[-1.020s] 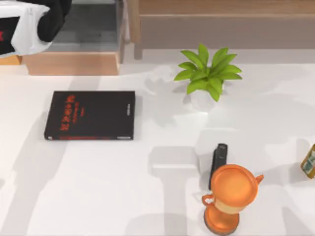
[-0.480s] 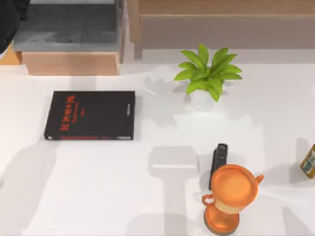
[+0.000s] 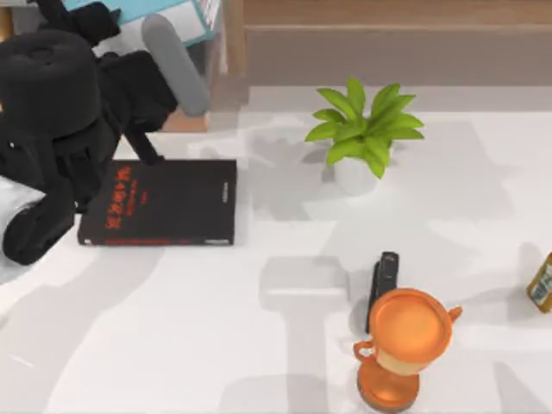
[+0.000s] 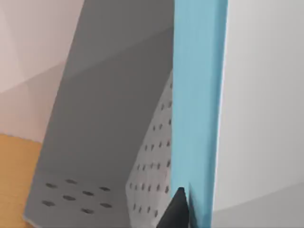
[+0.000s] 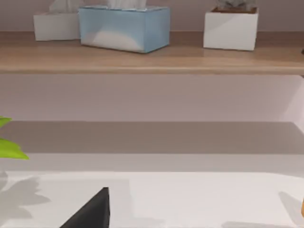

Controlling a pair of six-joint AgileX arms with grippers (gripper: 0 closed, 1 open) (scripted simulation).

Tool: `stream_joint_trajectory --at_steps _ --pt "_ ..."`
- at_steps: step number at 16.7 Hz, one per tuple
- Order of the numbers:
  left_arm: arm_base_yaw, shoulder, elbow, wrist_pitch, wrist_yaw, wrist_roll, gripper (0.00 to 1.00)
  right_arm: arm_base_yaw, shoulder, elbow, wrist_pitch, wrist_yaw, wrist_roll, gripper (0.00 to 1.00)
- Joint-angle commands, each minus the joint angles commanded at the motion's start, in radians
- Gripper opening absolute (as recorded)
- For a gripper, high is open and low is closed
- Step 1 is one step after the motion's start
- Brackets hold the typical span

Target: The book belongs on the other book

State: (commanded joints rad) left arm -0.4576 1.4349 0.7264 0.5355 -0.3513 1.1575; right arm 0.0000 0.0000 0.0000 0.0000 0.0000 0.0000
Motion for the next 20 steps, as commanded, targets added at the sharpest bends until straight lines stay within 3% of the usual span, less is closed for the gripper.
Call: stream_joint_trajectory --at_steps 6,19,20 --pt "-0.051 0.203 -0.181 0.017 -0.035 0.169 0.00 0.000 0.000 0.000 0.000 0.000 0.000 1.00" --pt "-0.041 0.240 -0.179 0.030 -0.035 0.182 0.00 0.000 0.000 0.000 0.000 0.000 0.000 1.00" --pt "-0.041 0.240 -0.179 0.030 -0.035 0.182 0.08 0.000 0.000 0.000 0.000 0.000 0.000 1.00"
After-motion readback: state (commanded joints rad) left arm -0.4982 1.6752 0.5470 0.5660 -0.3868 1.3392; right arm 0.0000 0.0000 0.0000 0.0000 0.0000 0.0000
